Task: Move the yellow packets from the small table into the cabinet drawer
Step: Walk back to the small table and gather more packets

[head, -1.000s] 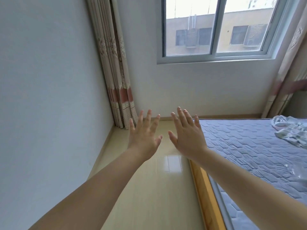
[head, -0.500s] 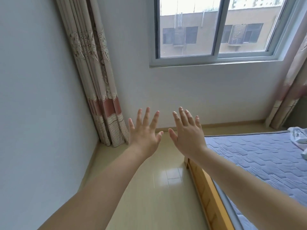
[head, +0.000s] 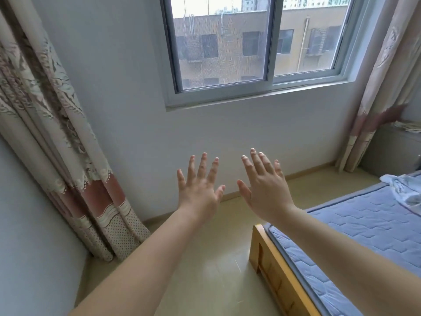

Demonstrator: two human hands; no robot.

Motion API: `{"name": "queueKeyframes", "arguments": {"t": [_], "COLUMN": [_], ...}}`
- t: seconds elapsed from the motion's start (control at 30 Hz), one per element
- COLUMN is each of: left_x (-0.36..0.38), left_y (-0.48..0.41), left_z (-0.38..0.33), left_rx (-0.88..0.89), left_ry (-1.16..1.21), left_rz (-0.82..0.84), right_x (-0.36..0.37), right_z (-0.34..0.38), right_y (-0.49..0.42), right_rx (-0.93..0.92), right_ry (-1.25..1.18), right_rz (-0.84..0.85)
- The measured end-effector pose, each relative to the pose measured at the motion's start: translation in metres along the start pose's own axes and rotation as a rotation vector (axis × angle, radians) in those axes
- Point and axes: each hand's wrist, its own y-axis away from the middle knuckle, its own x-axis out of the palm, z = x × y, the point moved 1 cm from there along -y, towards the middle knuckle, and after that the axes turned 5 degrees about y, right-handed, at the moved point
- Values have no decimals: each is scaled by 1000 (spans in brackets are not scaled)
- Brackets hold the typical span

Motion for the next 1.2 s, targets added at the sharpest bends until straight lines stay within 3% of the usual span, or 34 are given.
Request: {"name": "queueKeyframes", "arguments": {"t": [0.23, 0.53, 0.73, 0.97, 1.2], "left_x": [40, 92, 143, 181, 229], "left_y": [-196, -410, -567, -750, -856], "left_z": [18, 28, 14, -54, -181], "left_rx": [162, 259, 432, 697, 951], "left_ry": [-114, -45, -36, 7, 70], "left_rz": [2, 32, 65, 81, 74], "right_x": [108, 210, 285, 339, 361], "right_z": [-51, -128, -192, -293, -412], "right_y": [-153, -315, -416, -514, -527], "right_rx": [99, 199, 317, 553, 798], "right_ry": [-39, 4, 59, 204, 299], "right_rz": [-19, 4, 32, 56, 29]}}
